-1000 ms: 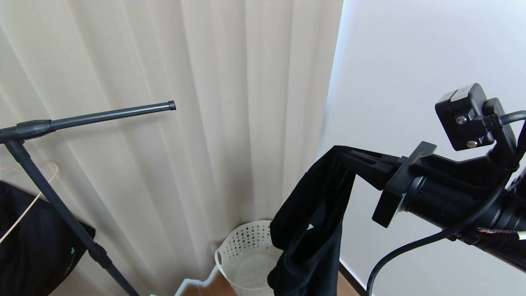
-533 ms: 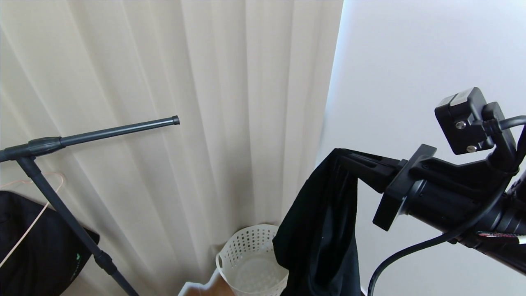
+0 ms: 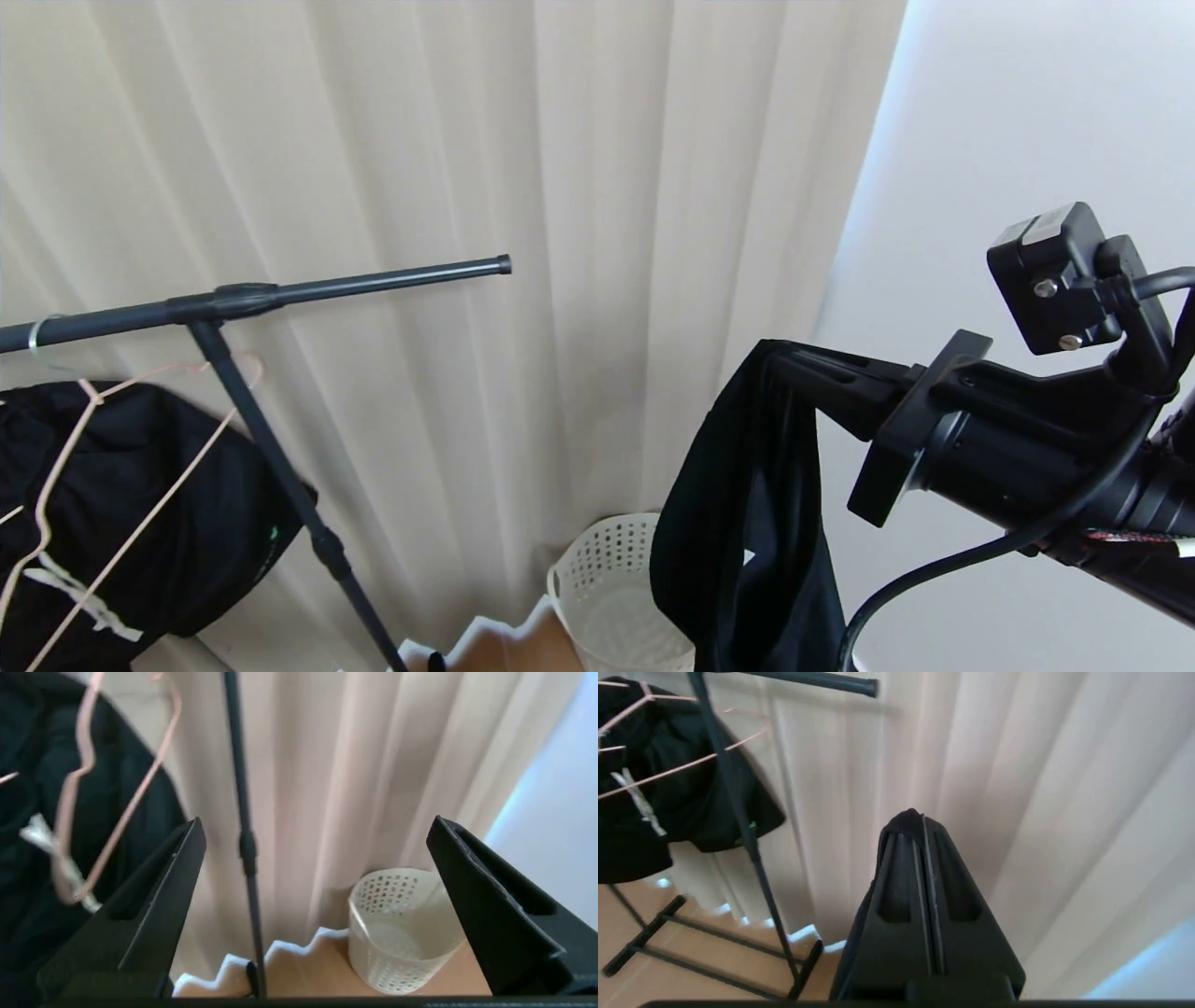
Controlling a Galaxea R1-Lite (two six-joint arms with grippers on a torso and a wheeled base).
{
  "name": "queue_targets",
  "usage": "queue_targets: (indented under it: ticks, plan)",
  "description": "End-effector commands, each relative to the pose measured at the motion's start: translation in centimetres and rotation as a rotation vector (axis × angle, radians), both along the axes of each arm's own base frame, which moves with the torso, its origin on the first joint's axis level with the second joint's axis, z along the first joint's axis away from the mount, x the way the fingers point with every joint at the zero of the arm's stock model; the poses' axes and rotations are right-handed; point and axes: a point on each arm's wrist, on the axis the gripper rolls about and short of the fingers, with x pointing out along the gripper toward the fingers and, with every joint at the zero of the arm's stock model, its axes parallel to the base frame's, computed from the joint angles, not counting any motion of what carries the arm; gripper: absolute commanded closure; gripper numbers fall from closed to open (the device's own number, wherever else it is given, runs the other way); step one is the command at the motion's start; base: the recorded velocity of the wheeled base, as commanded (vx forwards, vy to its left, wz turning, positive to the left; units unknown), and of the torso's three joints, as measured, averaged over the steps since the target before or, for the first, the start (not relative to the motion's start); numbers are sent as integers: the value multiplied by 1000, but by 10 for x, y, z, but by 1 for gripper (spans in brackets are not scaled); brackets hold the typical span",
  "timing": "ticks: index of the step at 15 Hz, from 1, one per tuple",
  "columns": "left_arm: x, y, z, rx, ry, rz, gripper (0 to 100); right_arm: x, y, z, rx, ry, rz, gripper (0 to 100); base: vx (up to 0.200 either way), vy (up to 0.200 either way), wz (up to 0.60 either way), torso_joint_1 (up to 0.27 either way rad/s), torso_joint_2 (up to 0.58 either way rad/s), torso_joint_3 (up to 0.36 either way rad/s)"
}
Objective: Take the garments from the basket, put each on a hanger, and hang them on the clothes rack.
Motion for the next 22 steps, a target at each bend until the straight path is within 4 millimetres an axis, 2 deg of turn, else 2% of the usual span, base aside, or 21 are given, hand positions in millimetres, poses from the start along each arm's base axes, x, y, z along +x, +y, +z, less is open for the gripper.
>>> queue_targets:
  ticks: [1,4,7,13,21,22]
  plan:
    - [0,0,0,0,1,0,0,0,0,0,0,0,0,100,0,0,600,2,2,2]
    - [0,0,0,0,2,0,0,0,0,-1,-2,3,2,100,0,0,200,1,1,1]
    - [0,0,0,0,1,-1,0,0,0,-1,-2,3,2,100,-200,0,0,-2,1,2]
    - [0,0,0,0,1,0,0,0,0,-1,-3,4,2,100,-200,200,0,4,2,0]
    - [0,0,0,-1,2,0,0,0,0,-2,-5,6,2,100,0,200,0,4,1,1]
    - [0,0,0,0,1,0,0,0,0,-2,-5,6,2,100,-200,200,0,2,7,7]
